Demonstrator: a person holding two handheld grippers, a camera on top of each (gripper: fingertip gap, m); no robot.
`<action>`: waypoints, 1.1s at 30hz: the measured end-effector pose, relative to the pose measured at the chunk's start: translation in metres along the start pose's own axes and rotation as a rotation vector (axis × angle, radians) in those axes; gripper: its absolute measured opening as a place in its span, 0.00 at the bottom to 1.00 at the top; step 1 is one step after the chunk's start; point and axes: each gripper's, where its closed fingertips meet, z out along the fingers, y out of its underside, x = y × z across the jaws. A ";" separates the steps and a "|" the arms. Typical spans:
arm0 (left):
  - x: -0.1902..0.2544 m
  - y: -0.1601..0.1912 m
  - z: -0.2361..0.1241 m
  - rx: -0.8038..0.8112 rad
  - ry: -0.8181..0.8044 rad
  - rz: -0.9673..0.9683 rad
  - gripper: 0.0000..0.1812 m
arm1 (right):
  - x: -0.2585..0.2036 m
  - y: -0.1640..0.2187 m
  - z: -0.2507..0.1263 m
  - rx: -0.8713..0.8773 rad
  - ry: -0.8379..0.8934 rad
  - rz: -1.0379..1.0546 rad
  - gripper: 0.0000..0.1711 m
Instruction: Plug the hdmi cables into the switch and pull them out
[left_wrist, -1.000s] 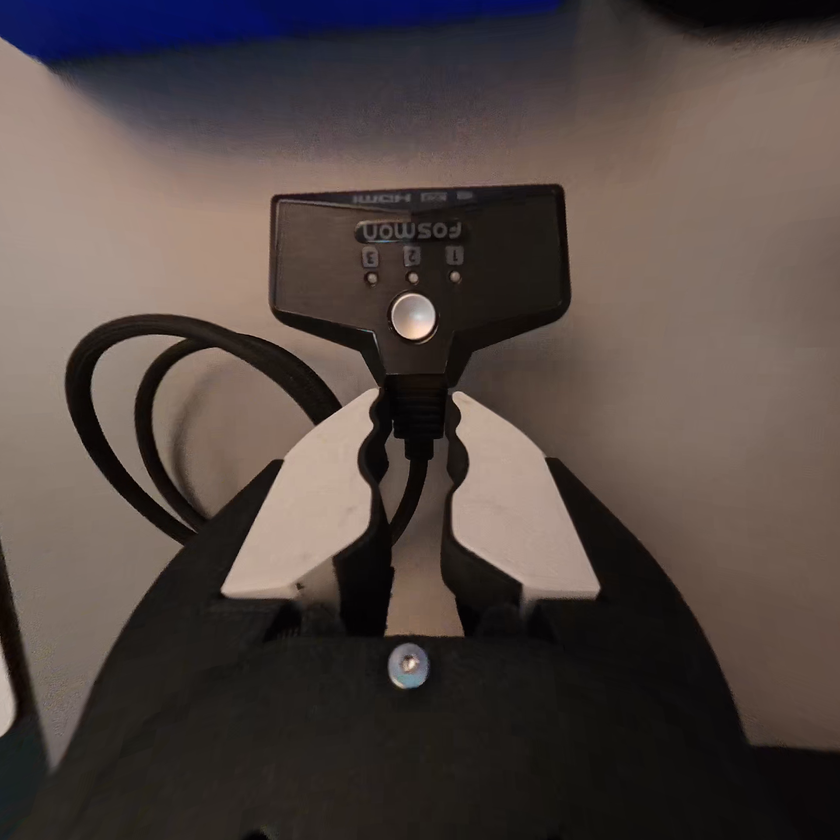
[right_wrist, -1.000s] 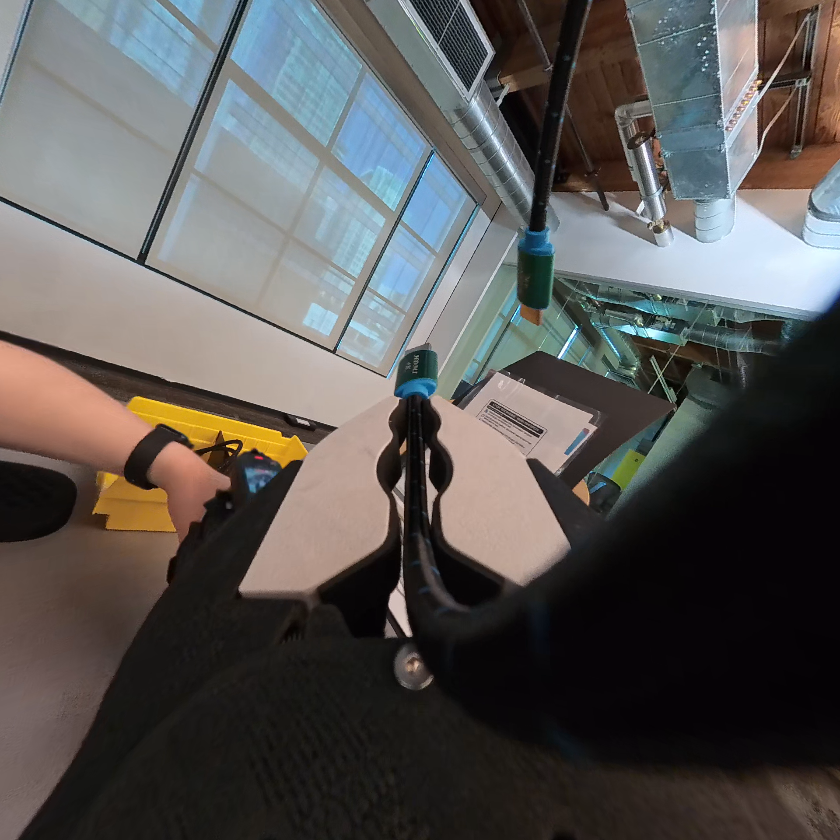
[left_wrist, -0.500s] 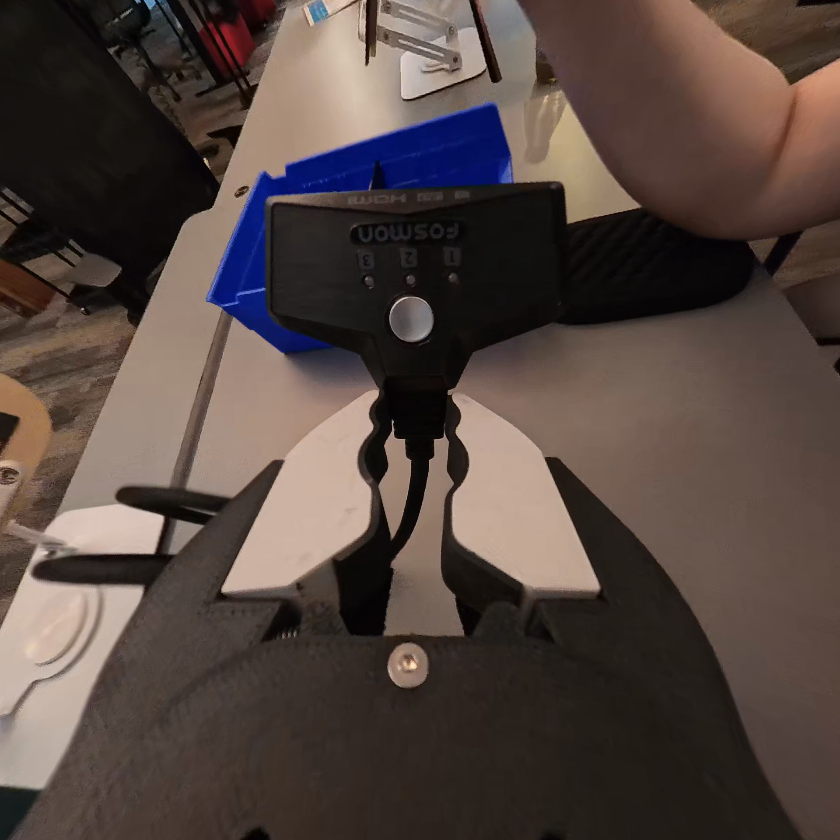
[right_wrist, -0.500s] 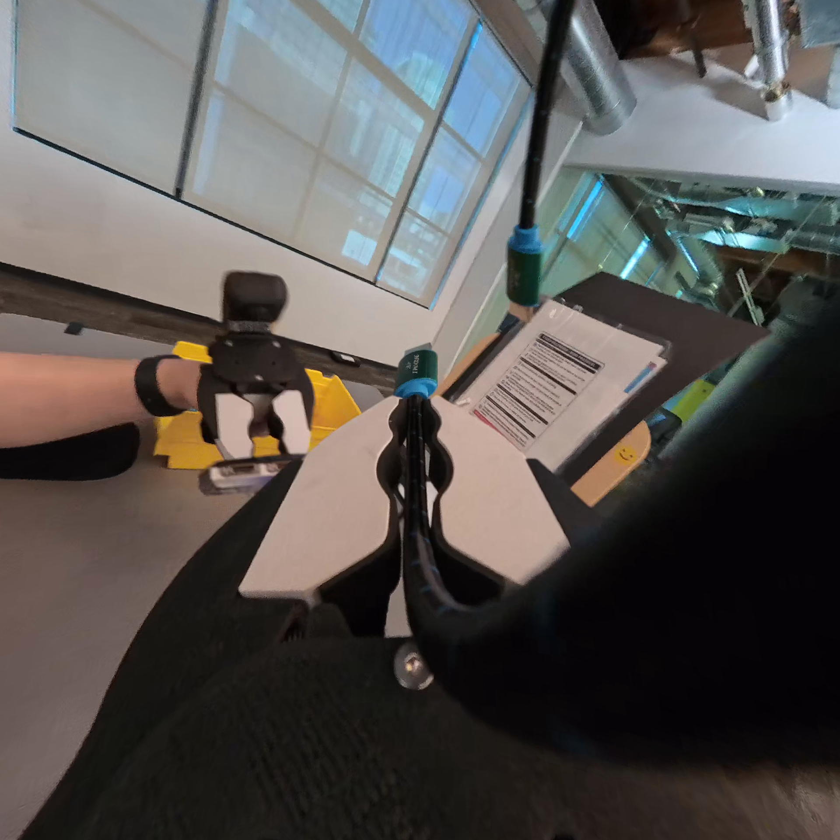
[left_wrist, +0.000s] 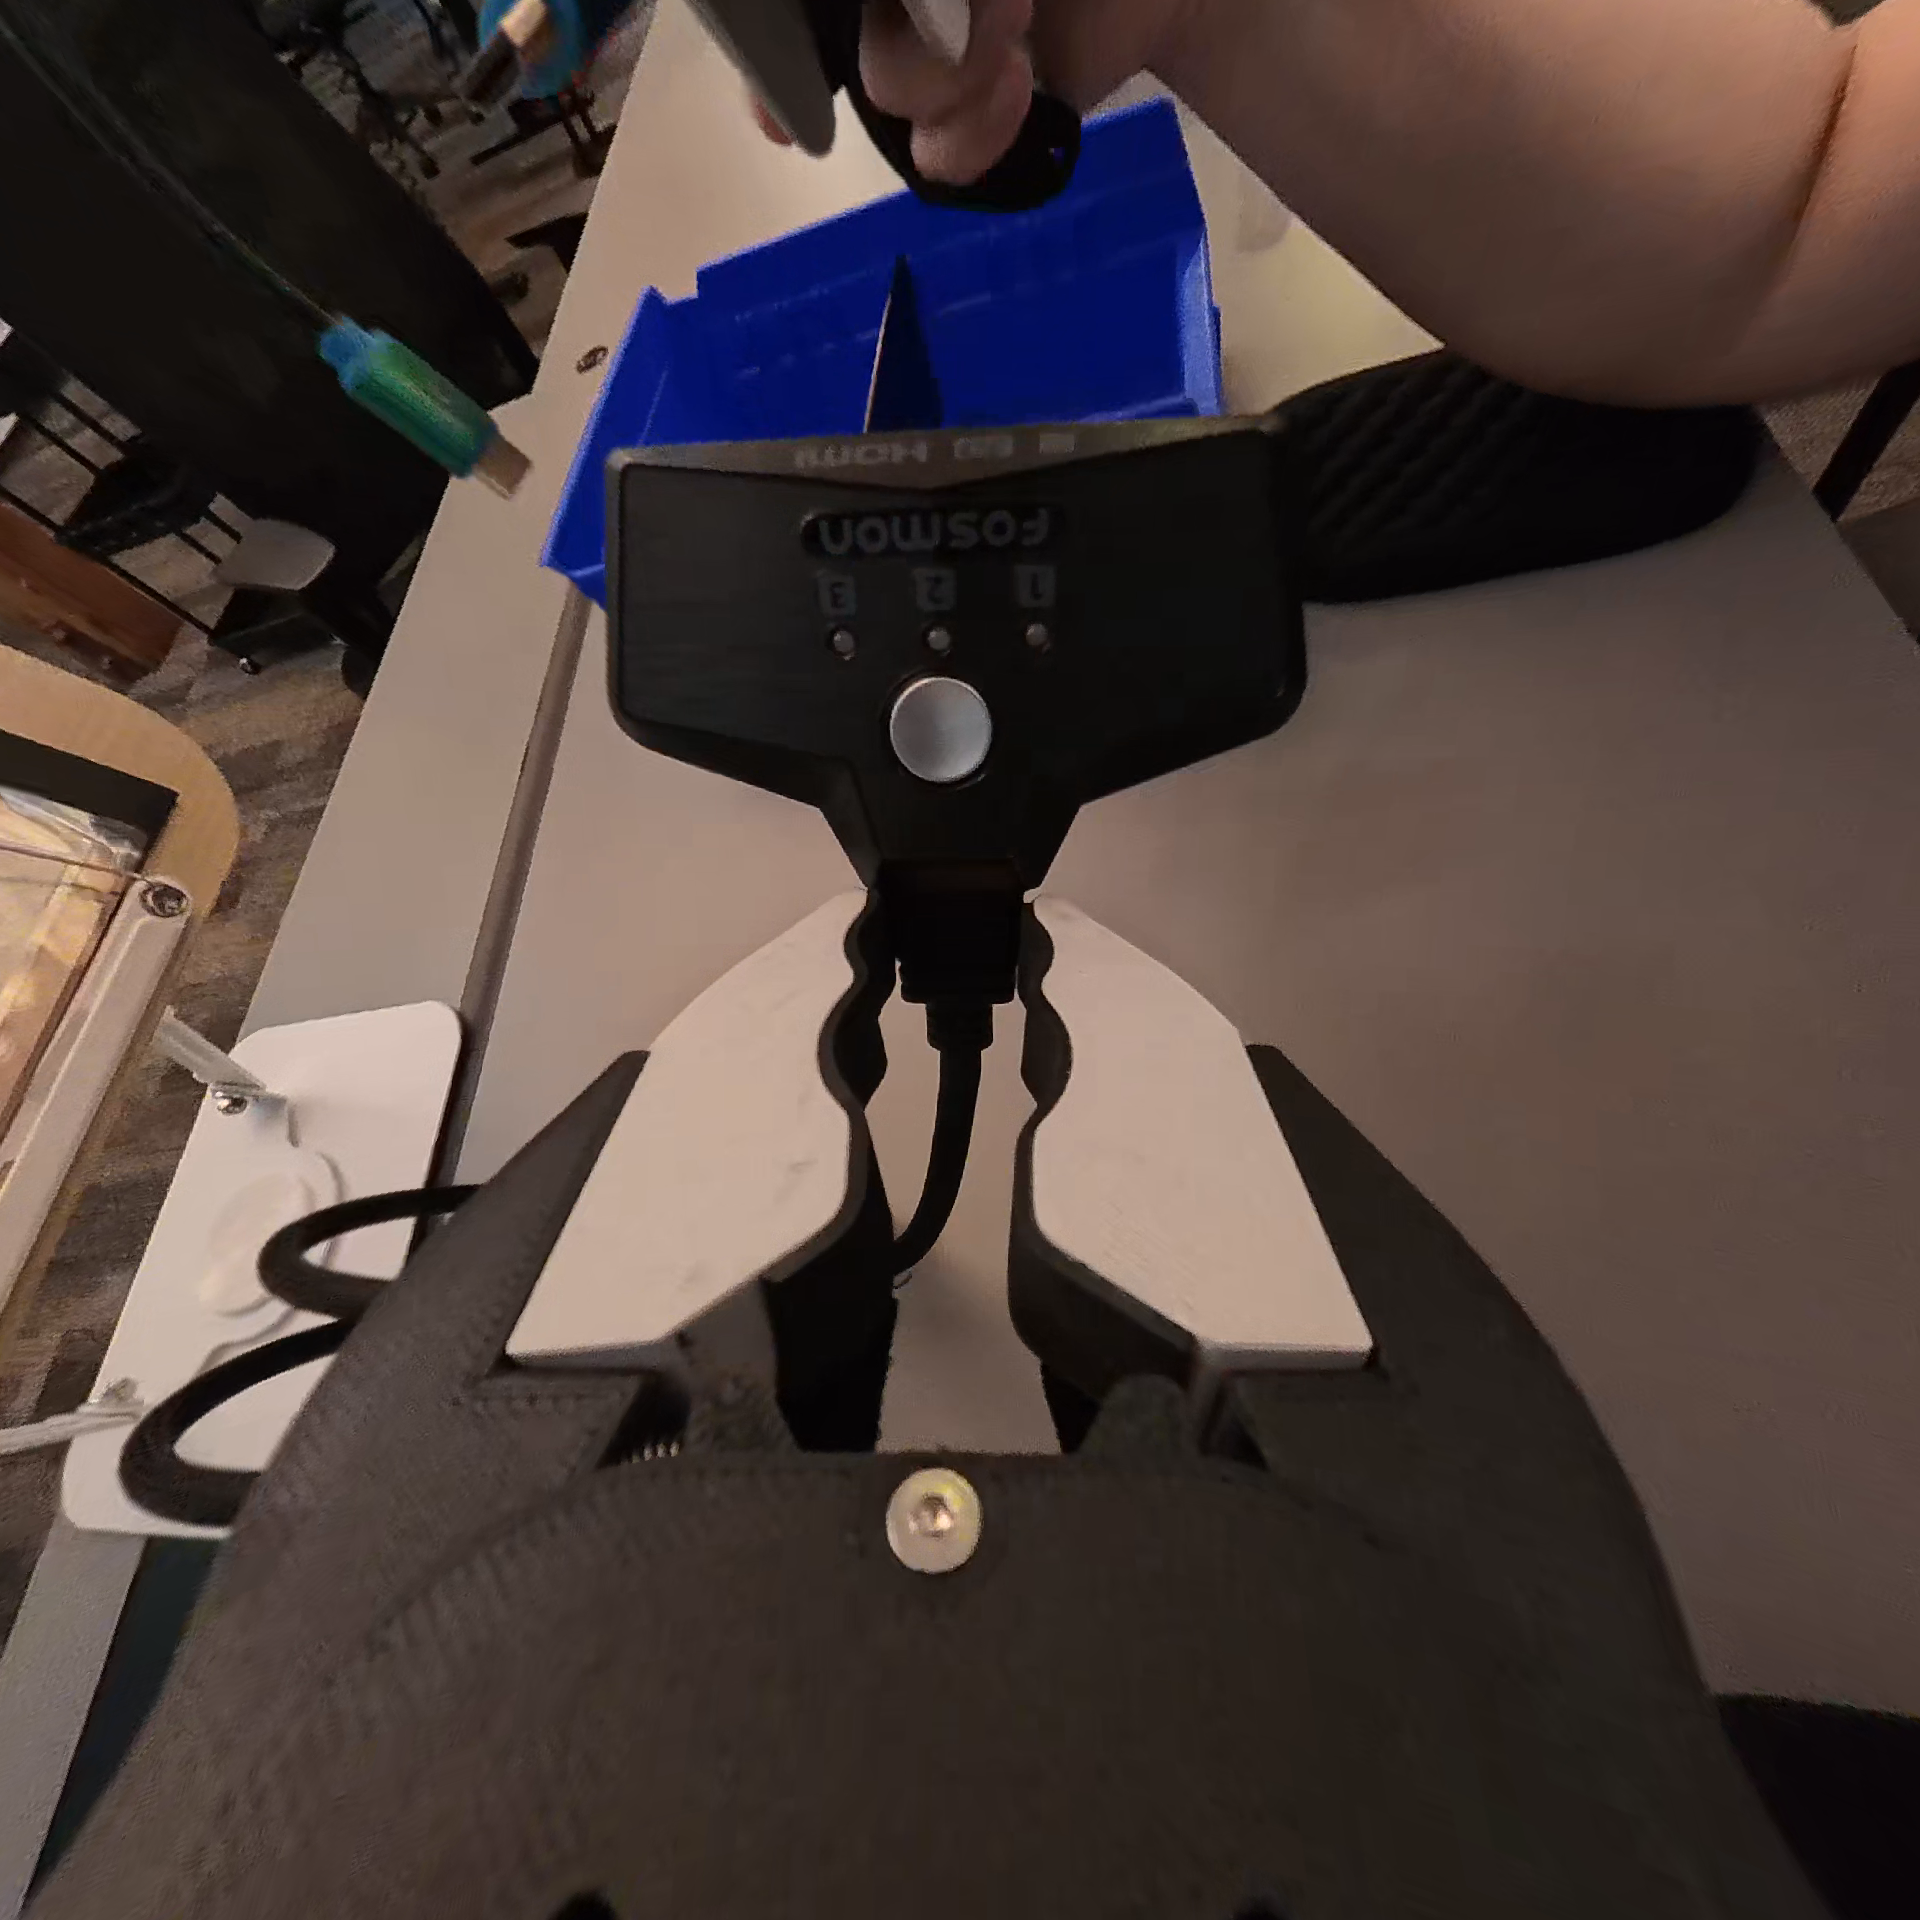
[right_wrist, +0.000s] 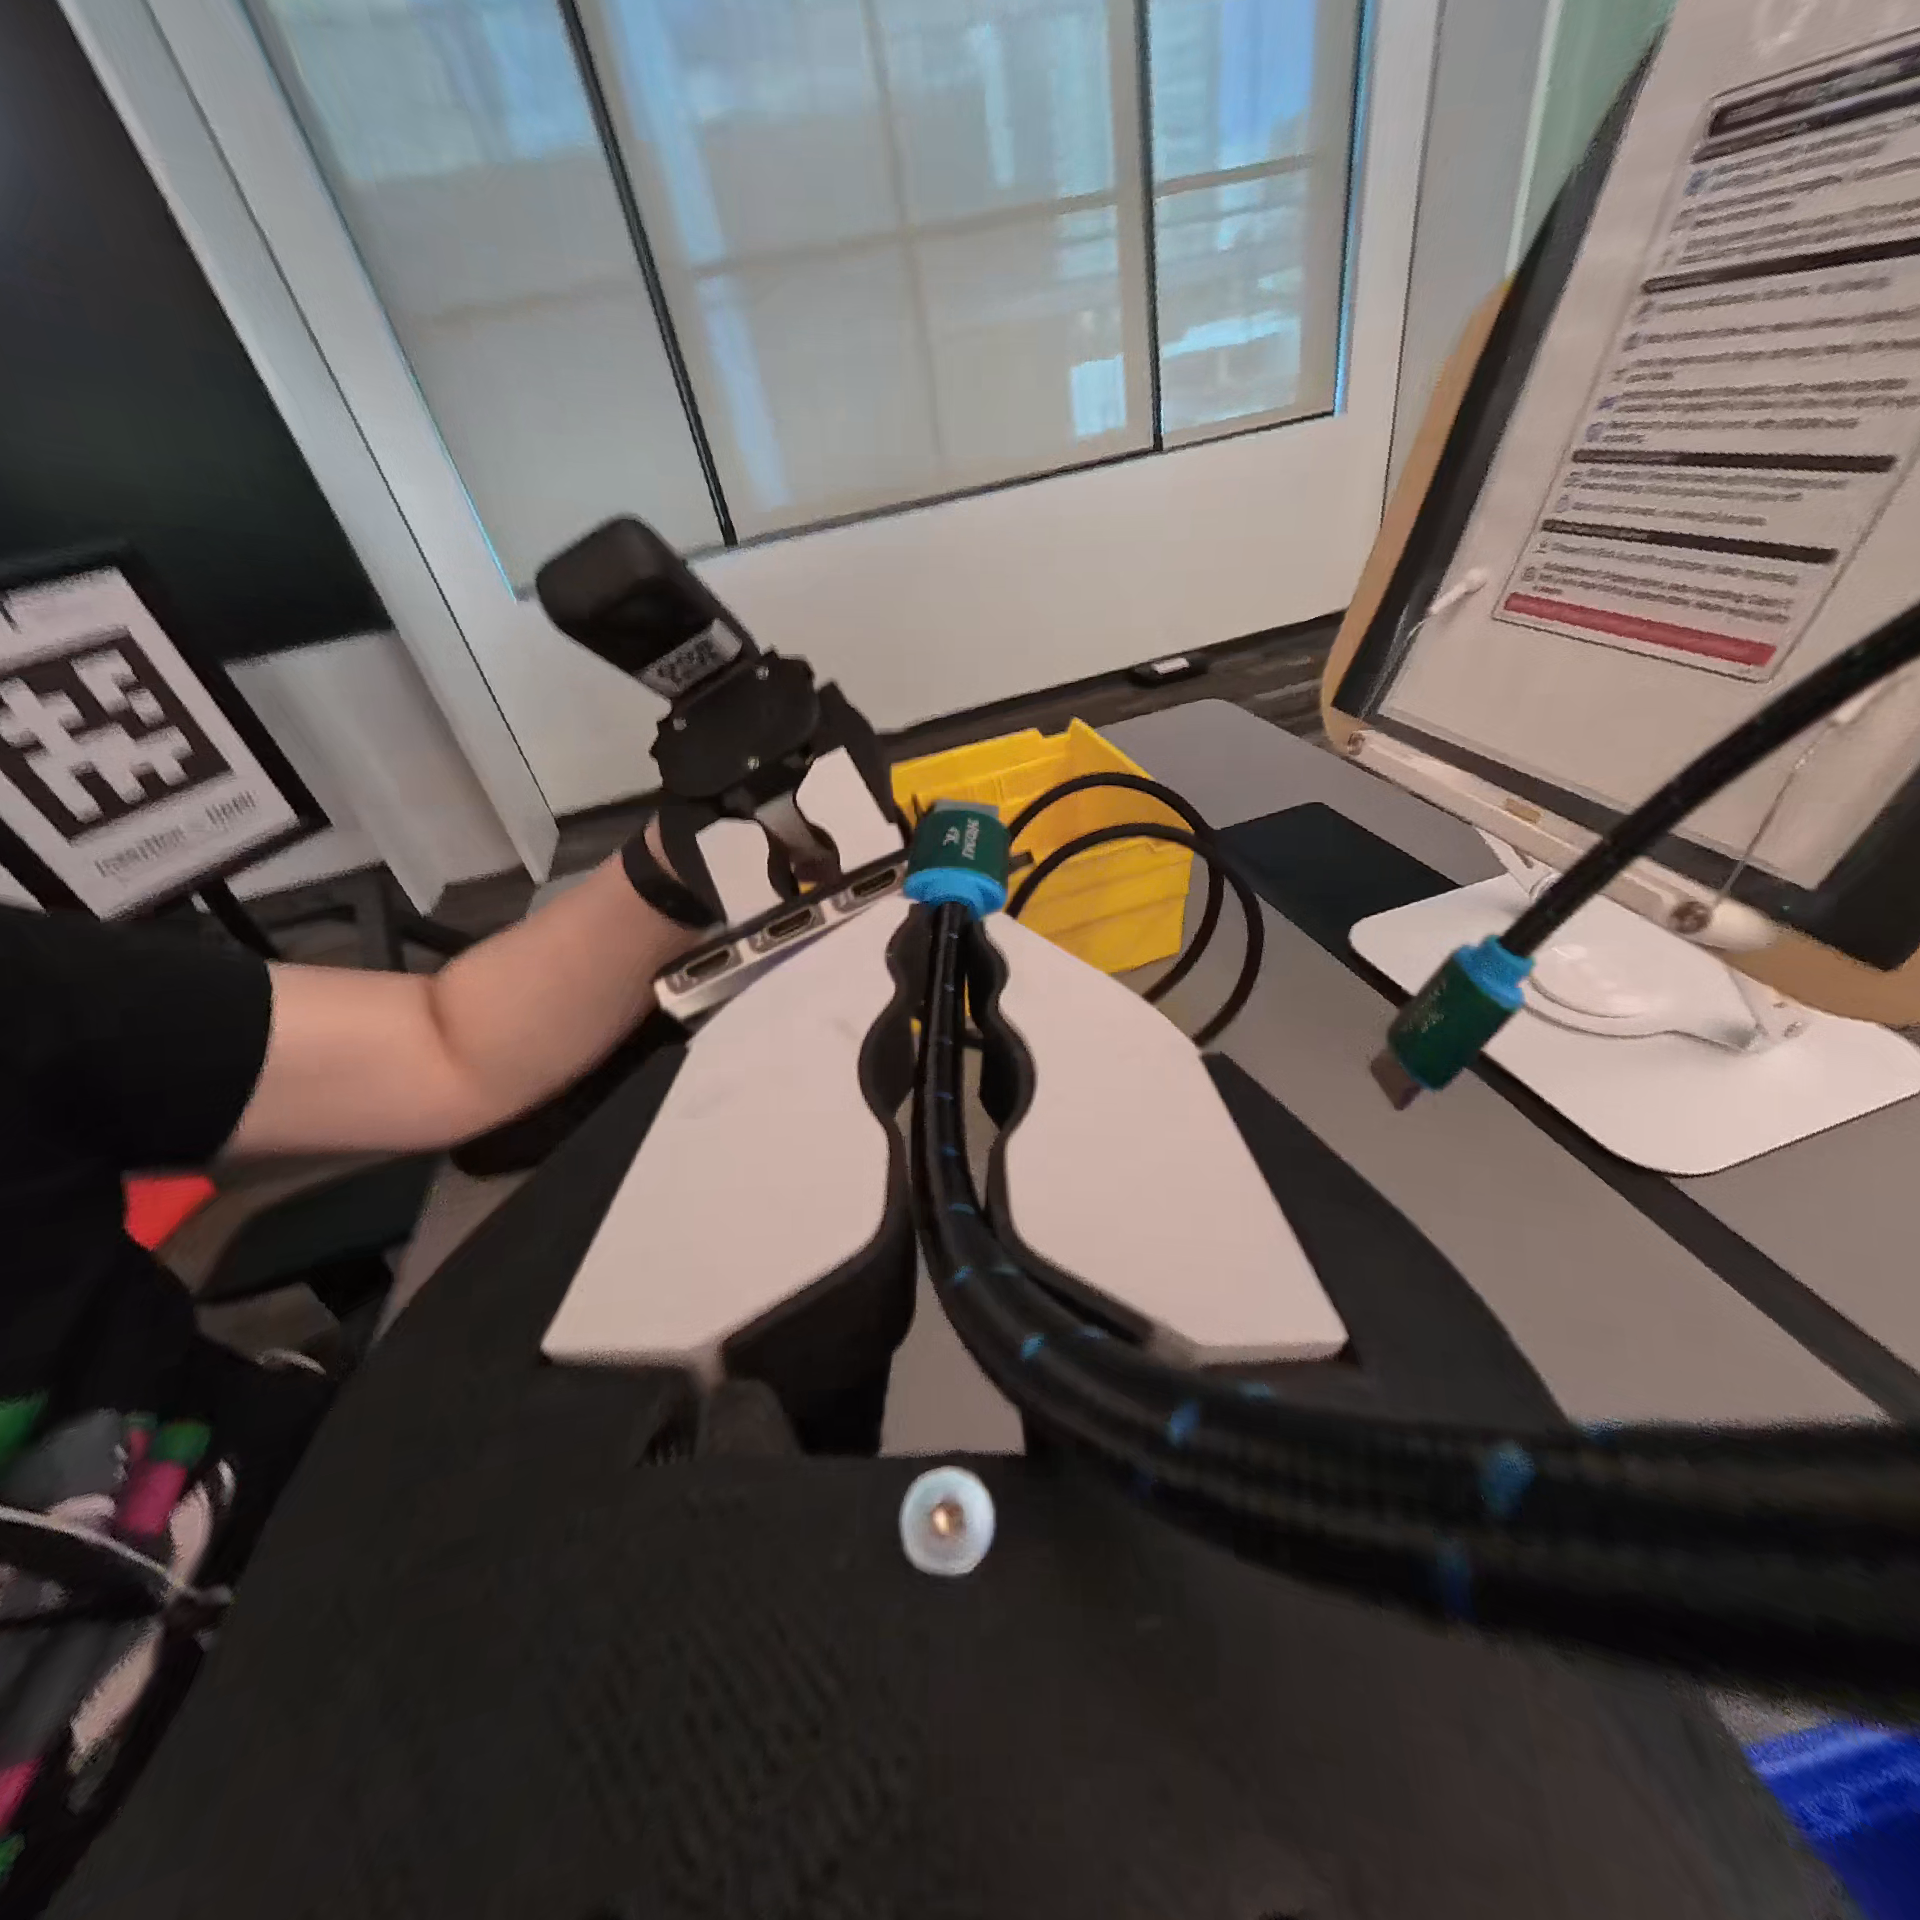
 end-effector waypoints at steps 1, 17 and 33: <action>0.000 0.003 0.000 -0.015 0.001 0.004 0.12 | -0.003 0.004 0.002 -0.033 -0.002 -0.049 0.04; 0.012 0.015 0.001 -0.088 0.048 0.086 0.12 | -0.037 0.037 0.022 -0.313 -0.012 -0.403 0.04; 0.012 0.015 0.006 -0.124 0.028 0.120 0.12 | -0.035 0.047 0.025 -0.377 -0.006 -0.412 0.04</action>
